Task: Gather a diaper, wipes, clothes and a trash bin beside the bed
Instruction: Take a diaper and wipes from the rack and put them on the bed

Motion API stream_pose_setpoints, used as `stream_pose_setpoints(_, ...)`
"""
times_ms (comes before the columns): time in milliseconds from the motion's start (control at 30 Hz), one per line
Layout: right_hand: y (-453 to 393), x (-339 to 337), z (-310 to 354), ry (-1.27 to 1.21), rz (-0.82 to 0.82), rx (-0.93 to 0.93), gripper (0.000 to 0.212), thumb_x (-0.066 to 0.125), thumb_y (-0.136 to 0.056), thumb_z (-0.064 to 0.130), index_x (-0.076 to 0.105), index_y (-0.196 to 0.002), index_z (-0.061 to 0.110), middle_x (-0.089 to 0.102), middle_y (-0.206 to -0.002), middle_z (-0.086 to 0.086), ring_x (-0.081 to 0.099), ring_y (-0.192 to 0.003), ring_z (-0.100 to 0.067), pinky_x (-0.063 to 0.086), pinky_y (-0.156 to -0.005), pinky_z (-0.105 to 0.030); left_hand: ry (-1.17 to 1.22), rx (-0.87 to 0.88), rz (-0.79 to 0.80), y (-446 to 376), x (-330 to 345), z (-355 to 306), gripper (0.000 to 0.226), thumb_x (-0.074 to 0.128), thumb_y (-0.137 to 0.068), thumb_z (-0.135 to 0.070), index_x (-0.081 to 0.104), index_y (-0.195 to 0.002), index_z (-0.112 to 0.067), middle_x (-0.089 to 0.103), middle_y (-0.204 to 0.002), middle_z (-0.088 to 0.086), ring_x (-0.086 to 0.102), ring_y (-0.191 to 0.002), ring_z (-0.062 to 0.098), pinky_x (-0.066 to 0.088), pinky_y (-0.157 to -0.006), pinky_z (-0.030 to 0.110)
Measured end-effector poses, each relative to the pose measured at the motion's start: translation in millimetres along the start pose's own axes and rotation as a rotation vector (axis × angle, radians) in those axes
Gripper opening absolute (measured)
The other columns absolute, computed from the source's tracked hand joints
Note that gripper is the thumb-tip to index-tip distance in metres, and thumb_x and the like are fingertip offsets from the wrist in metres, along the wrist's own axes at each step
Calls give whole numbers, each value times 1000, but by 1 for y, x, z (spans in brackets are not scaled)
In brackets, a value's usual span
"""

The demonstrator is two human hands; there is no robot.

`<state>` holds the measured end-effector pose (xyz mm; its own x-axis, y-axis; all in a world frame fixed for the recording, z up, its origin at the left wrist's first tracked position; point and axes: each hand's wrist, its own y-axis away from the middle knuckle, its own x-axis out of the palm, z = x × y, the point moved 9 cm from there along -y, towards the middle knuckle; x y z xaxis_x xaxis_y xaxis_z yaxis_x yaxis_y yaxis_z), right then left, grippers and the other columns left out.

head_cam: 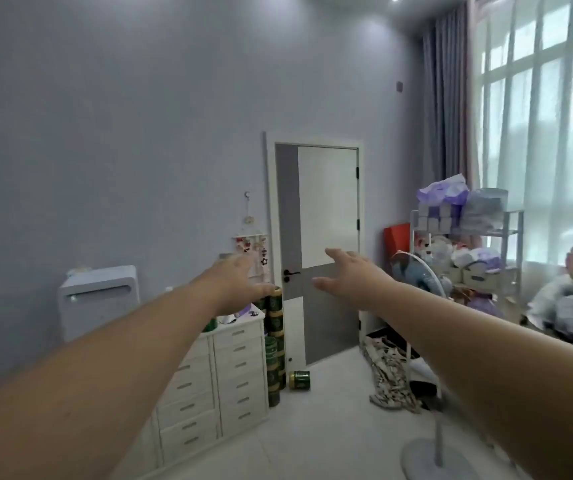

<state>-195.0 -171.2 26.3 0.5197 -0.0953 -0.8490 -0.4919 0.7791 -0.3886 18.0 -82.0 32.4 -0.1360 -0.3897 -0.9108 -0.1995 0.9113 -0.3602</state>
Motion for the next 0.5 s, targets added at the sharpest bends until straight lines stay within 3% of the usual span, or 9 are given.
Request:
stream_pose_setpoints(233, 11, -52, -135, 52, -48, 151, 87, 54, -85, 69, 22, -156, 31, 32, -161, -7, 29, -147, -32, 30, -118, -53, 13, 120, 63, -62, 61, -121, 97, 48, -82, -77, 9, -158, -31, 14, -166, -1, 14, -151, 24, 20, -120, 50)
stream_pose_setpoints(500, 17, -125, -295, 132, -82, 215, 84, 52, -83, 71, 27, -154, 33, 36, -159, -6, 35, -143, -34, 34, -112, -55, 68, 230, 70, -136, 129, -290, 93, 49, -86, -73, 14, -158, -27, 18, -165, 2, 16, -151, 25, 19, -119, 46)
